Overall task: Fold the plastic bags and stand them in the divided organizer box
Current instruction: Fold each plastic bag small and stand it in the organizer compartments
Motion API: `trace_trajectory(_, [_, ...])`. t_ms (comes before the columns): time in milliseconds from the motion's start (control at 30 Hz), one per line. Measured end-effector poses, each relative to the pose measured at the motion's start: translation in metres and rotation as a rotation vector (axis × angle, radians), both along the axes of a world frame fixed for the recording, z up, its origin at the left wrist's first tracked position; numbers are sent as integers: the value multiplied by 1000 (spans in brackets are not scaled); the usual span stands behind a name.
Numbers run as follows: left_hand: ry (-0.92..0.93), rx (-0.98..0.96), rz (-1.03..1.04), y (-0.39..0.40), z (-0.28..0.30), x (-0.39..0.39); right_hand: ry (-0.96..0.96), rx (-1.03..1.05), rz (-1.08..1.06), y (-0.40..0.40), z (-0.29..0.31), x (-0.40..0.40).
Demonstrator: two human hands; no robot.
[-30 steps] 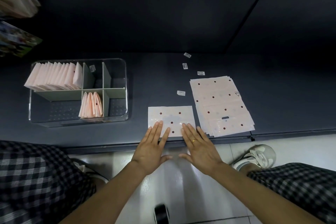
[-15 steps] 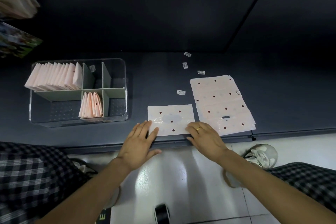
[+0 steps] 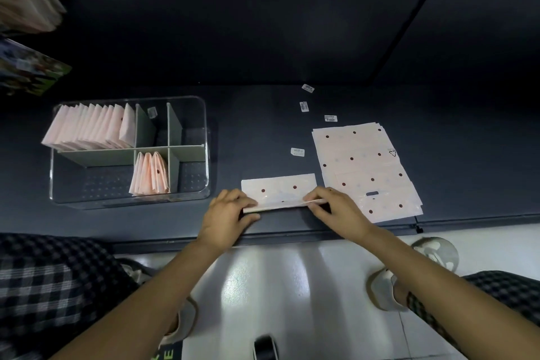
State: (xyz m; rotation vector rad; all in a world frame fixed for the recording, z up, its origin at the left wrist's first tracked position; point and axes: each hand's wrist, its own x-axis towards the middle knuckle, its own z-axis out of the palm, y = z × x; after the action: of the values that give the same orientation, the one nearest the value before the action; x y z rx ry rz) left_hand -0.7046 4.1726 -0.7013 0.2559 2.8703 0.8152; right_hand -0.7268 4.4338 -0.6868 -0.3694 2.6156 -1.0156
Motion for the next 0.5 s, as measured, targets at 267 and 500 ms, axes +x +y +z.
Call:
trace_trajectory(267, [-204, 235, 410, 10, 1, -11, -183, -87, -418, -15, -1, -38])
trace_trajectory(500, [62, 21, 347, 23, 11, -1, -172, 163, -479, -30, -7, -53])
